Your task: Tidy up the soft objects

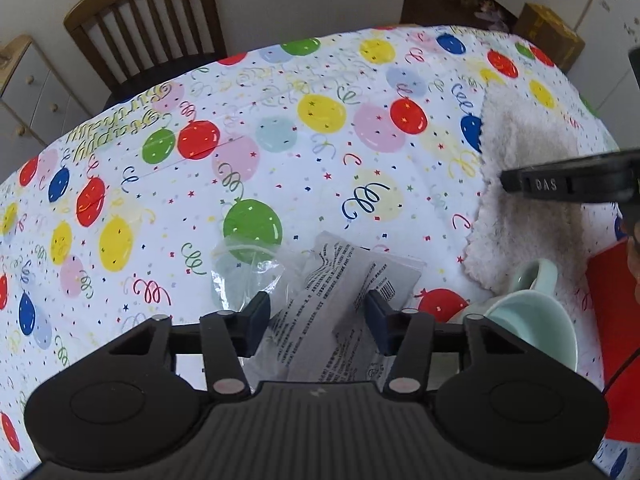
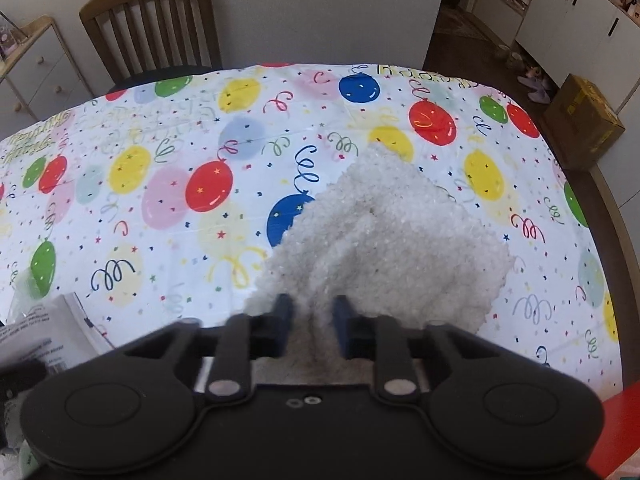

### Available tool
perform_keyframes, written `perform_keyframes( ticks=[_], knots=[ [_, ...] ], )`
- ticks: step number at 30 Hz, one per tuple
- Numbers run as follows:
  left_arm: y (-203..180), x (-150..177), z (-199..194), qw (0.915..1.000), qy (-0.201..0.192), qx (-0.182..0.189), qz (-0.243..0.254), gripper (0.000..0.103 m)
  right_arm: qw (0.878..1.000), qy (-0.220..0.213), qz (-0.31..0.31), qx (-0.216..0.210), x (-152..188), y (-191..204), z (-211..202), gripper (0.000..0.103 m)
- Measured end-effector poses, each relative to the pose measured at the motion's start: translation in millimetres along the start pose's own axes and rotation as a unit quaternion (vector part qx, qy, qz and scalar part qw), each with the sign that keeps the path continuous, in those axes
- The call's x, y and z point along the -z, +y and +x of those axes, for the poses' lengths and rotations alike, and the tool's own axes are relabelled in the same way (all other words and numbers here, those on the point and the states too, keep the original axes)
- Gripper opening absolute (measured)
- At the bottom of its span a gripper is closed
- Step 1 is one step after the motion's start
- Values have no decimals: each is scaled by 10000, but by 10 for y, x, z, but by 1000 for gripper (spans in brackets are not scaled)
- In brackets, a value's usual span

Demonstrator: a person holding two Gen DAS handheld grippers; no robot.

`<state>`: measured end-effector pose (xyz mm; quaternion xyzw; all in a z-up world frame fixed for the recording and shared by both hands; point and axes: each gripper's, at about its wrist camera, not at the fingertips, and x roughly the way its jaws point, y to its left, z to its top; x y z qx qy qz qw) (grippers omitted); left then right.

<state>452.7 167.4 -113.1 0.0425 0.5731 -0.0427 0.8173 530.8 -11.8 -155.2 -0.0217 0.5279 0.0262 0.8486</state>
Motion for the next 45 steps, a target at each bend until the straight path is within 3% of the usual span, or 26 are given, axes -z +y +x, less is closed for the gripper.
perform_keyframes(
  ticks=[2, 7, 14, 22, 33, 45],
  knots=[
    [5, 19, -24, 10000, -57, -6, -59, 42, 10000, -31, -1, -56, 7, -21, -17, 10],
    [-11, 73, -76, 9998, -177, -19, -132, 30, 9993, -208, 56, -308, 35, -63, -170, 8],
    [-2, 136, -173, 9988, -356, -33, -321, 24, 9974, -501, -23, -516, 120, -138, -514, 7],
    [24, 203, -429, 9957, -692, -80, -613, 23, 9929, -775, -122, -896, 226, -281, -984, 7],
    [-2, 264, -1071, 9878, -1272, -7, -899, 23, 9816, -1263, -217, -1417, 403, -525, -1791, 7],
    [-524, 429, -1666, 9845, -1594, 267, -680, 23, 9726, -1673, -447, -1552, 764, -899, -2490, 7]
  ],
)
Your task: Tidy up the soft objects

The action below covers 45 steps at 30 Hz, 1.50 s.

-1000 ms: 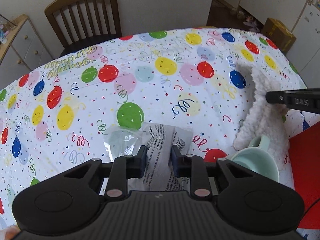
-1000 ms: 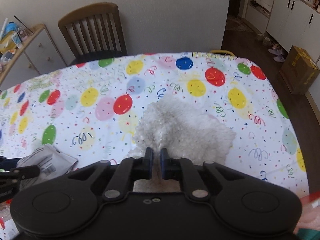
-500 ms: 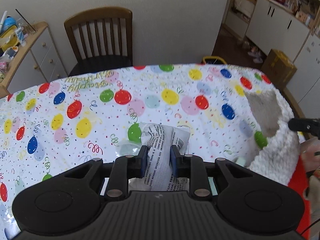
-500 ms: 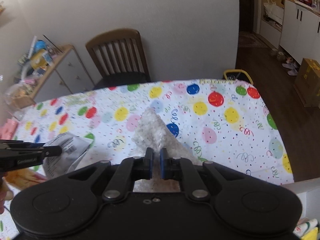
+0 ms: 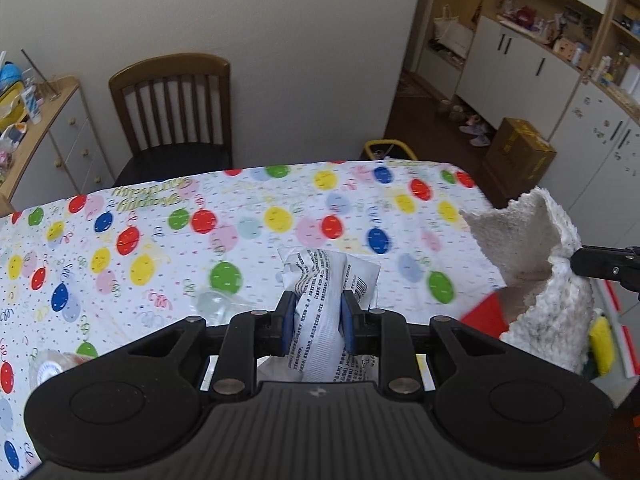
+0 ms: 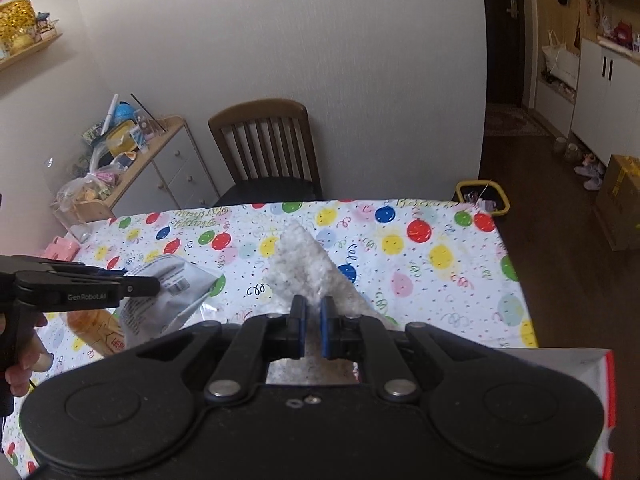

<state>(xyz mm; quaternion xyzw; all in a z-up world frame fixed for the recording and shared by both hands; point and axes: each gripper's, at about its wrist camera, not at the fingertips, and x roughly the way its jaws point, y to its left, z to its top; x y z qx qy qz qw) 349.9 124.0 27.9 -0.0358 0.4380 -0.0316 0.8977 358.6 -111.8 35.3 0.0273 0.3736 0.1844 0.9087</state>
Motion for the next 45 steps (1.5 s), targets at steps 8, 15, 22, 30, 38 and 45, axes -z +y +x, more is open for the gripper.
perform_keyframes(
  ticks=[8, 15, 22, 30, 38, 45],
  knots=[
    [-558, 73, -282, 9992, -169, 279, 226, 23, 9999, -159, -13, 27, 140, -268, -478, 7],
    [-1108, 148, -382, 9970, -225, 553, 487, 23, 9994, -272, 152, 138, 283, -645, -802, 7],
    [-1611, 233, -320, 9943, -172, 799, 683, 23, 9987, -303, 284, 312, 438, -1043, -1039, 7],
    [-2172, 326, -222, 9905, -89, 1066, 864, 23, 9975, -290, 443, 473, 595, -1428, -1207, 7],
    [-2594, 440, -43, 9868, 69, 1314, 939, 23, 9970, -57, 448, 624, 802, -1689, -1170, 7],
    [-2777, 621, 186, 9868, 190, 1344, 879, 23, 9962, 316, 364, 730, 995, -1785, -894, 7]
  ],
)
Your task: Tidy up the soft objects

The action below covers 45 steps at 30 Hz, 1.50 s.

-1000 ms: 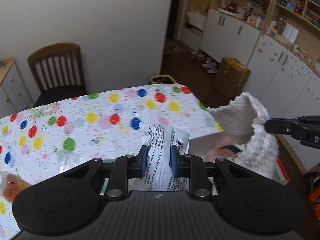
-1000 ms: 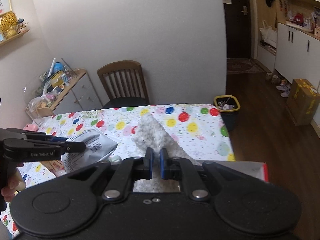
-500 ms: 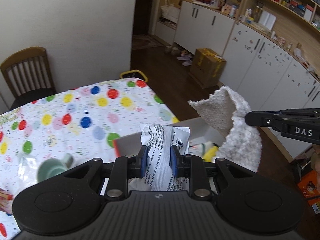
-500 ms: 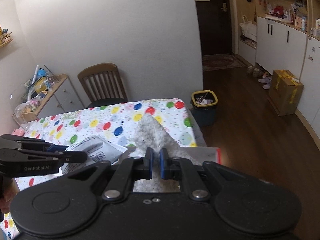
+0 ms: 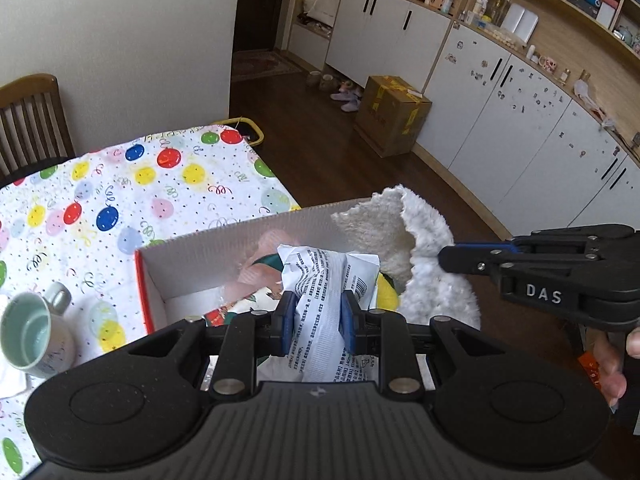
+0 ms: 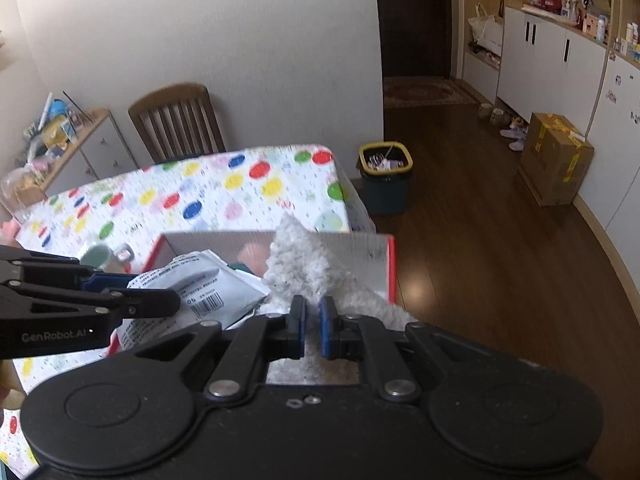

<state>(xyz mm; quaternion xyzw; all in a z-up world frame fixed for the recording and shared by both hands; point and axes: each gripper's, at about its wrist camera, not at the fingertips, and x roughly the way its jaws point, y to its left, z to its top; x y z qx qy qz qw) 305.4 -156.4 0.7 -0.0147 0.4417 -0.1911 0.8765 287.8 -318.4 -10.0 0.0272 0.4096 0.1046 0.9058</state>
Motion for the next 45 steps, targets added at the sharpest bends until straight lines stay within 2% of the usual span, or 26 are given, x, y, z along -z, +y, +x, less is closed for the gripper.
perform_keyframes(
  ticks=[9, 23, 33, 38, 41, 43, 45],
  knots=[
    [30, 201, 297, 9998, 60, -177, -77, 23, 9997, 176, -164, 71, 58, -41, 265, 7],
    [31, 288, 449, 9994, 208, -238, -132, 23, 9989, 466, -64, 85, 40, -107, 657, 7],
    [62, 305, 498, 9992, 243, -229, -231, 28, 9979, 642, 19, -126, 51, -167, 678, 9],
    [80, 317, 478, 9992, 222, -201, -278, 30, 9974, 680, -6, -229, 54, -175, 626, 15],
    [109, 334, 459, 9991, 195, -125, -364, 36, 9972, 700, -51, -267, 63, -160, 596, 22],
    [120, 342, 440, 9991, 167, -94, -388, 61, 9973, 681, -63, -250, 75, -159, 563, 24],
    [119, 350, 392, 9992, 50, -105, -388, 67, 9973, 672, -88, -266, 84, -155, 528, 25]
  ],
)
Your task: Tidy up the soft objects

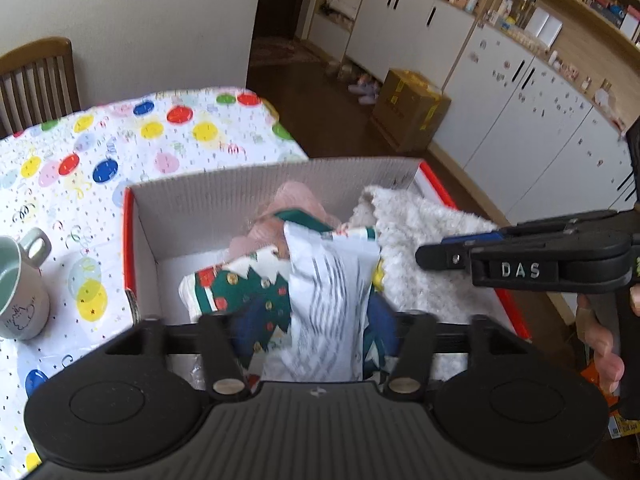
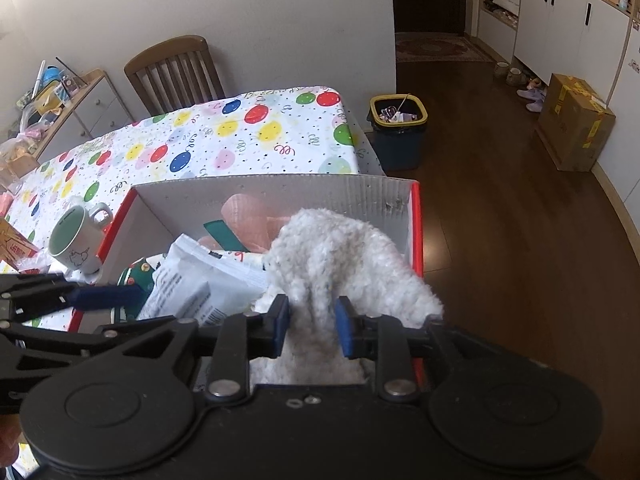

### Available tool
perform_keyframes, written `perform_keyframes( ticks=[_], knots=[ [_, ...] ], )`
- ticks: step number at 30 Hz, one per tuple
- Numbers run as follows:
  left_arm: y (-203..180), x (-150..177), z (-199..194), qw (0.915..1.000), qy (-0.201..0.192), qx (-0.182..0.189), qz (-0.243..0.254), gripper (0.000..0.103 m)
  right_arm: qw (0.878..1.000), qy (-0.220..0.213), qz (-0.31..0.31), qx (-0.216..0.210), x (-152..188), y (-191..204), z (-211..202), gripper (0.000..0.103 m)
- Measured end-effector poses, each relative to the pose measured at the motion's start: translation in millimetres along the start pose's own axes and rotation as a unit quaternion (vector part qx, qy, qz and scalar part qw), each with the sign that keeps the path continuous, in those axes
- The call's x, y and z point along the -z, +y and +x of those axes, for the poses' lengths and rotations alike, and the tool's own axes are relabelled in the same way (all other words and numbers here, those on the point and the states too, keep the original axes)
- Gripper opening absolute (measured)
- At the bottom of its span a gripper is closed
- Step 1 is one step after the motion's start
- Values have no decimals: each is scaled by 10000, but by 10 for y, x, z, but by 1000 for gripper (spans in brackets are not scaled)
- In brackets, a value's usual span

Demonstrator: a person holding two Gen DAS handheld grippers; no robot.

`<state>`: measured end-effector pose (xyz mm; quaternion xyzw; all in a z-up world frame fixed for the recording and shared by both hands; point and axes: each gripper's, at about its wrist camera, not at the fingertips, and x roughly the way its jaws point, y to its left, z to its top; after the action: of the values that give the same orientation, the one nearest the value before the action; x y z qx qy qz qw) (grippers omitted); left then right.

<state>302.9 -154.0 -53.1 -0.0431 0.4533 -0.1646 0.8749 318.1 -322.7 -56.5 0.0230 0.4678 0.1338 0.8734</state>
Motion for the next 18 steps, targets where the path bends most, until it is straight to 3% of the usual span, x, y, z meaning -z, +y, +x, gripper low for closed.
perform_keyframes(
  ticks=[4, 6, 8, 9, 18],
  knots=[
    [-10, 5, -115, 9998, -192, 52, -26, 67, 10000, -24, -13, -36, 26, 3, -80, 28],
    [-15, 5, -177, 9997, -243, 54, -56, 67, 10000, -68, -19, -45, 36, 6, -136, 33],
    [-36, 18, -254, 9994, -331, 38, -21, 67, 9998, -168, -30, -60, 48, 8, -200, 61],
    [-45, 27, -295, 9993, -372, 20, 3, 67, 9997, -244, -46, -70, 60, 10, -242, 65],
    [-18, 131, -685, 9976, -679, -37, 144, 74, 9983, -469, -92, -323, 87, 114, -521, 75]
  ],
)
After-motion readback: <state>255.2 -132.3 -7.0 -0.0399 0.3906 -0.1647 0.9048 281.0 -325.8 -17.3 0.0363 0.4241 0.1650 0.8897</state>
